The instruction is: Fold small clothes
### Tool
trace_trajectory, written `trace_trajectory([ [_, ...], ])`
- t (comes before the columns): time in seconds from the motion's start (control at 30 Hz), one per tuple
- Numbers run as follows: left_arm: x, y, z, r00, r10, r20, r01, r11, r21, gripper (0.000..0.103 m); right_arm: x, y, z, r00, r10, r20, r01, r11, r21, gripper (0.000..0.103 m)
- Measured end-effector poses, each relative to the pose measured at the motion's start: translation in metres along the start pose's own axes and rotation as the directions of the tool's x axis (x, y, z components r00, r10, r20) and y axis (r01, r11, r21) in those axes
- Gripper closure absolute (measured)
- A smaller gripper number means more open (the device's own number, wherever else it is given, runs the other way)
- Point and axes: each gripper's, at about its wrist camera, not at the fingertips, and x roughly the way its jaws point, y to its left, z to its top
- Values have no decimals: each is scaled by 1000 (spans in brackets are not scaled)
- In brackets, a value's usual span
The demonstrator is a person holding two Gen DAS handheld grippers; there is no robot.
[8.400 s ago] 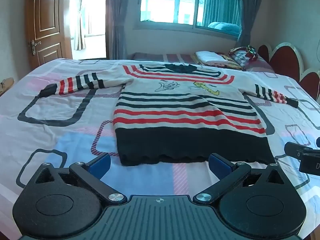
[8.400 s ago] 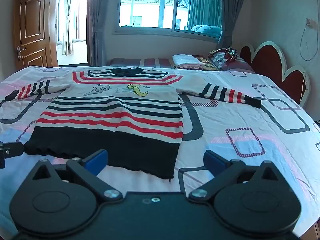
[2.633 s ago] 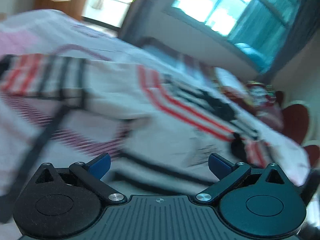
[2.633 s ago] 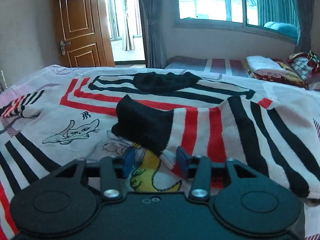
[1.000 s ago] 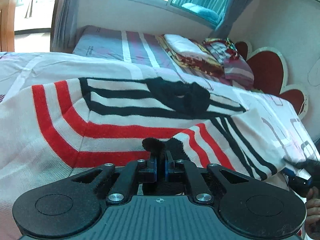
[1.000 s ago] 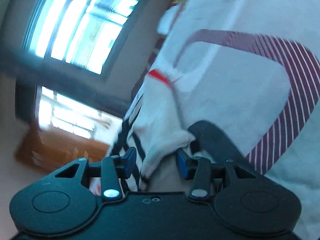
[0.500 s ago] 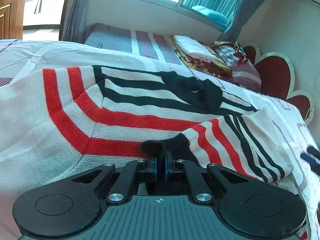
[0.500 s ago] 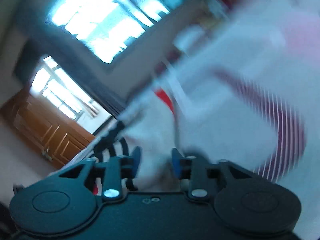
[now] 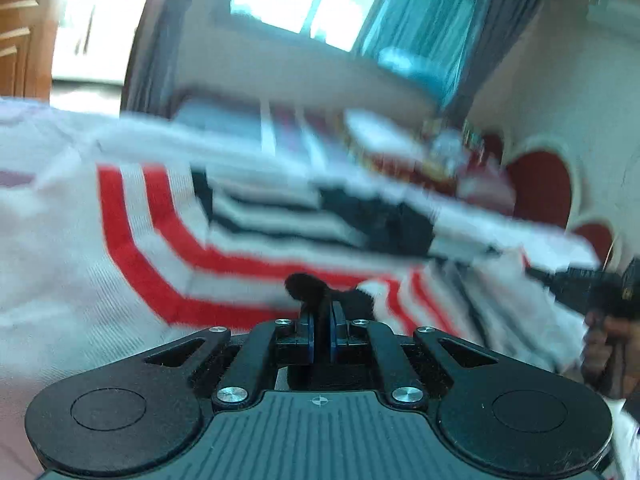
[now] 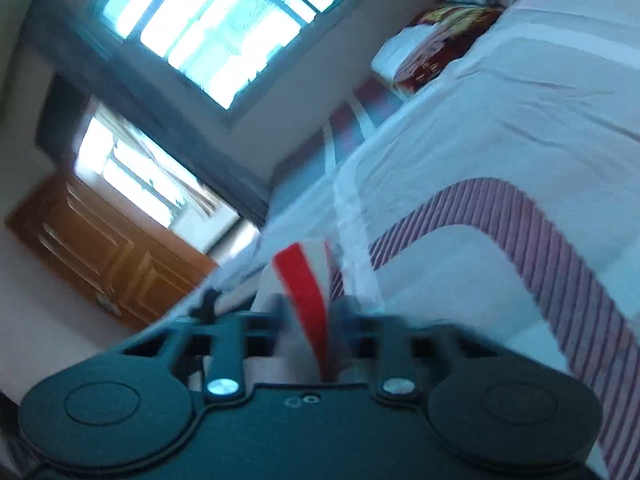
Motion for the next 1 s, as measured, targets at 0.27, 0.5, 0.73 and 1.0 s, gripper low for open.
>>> trace_trajectory([
  [0.27,13,6,-8,996,37,-78,-39,999,-24,96,-1,12,-16,990,-141,-1,140,980,-140,96],
  [0.5,18,10,-6,989,2,-145,-10,998,-56,96,-4,17,-17,988,-153,19,154,977,-151,91],
  [0.73,19,3,-4,991,0,-134,-3,1000,-19,96,-62,63,-46,997,-77,20,79,930,-359,95],
  [1.0,3,10,-2,992,28,-124,-28,1000,-4,76,-74,63,-66,990,-142,-8,123,887,-445,94],
])
